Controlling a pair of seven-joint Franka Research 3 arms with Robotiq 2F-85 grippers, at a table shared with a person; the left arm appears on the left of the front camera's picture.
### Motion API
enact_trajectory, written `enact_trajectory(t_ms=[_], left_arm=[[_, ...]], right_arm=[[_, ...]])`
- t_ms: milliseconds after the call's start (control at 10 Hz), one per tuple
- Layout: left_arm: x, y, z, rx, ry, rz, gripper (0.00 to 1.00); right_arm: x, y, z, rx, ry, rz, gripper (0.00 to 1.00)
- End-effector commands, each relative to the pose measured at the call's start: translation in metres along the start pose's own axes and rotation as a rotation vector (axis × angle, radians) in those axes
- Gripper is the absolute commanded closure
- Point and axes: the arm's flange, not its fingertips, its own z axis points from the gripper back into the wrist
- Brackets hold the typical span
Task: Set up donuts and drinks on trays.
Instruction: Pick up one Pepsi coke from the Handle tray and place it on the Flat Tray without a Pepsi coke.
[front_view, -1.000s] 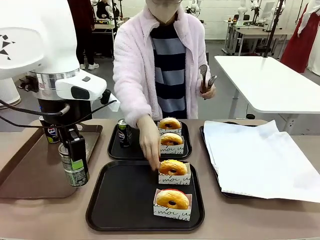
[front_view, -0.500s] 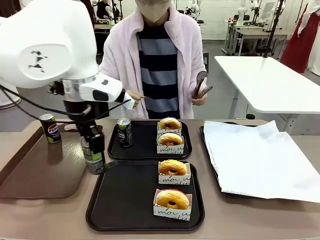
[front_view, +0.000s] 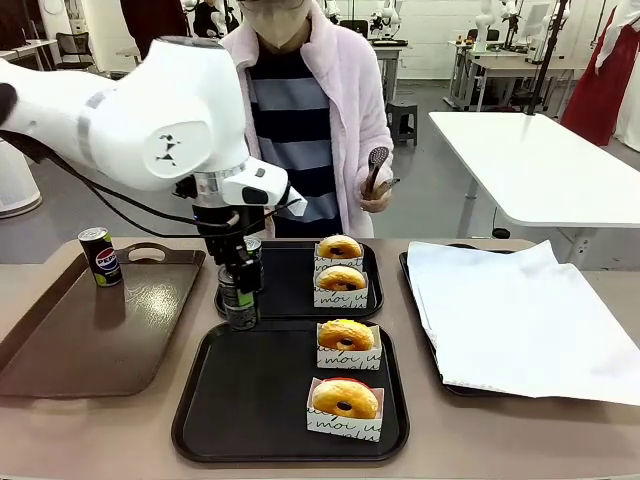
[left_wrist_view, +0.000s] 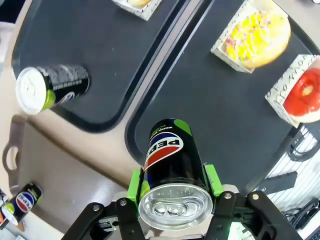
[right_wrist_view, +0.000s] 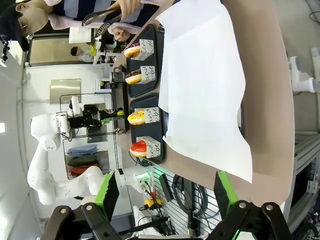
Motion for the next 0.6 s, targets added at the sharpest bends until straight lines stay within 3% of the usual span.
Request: enact_trajectory(t_ms=[0,500], left_arm=[[0.015,-0.002,-0.007,-0.008,-0.005,-0.006,0.42],[0.021,-0.004,-0.043,-0.028,0.073,-0.080,0.42]], right_arm=[[0.000,0.000,0.000,0.009,-0.001,0.006,0.00],[0.000,0.000,0.000,0.009,-0.001,0.006,0.00]])
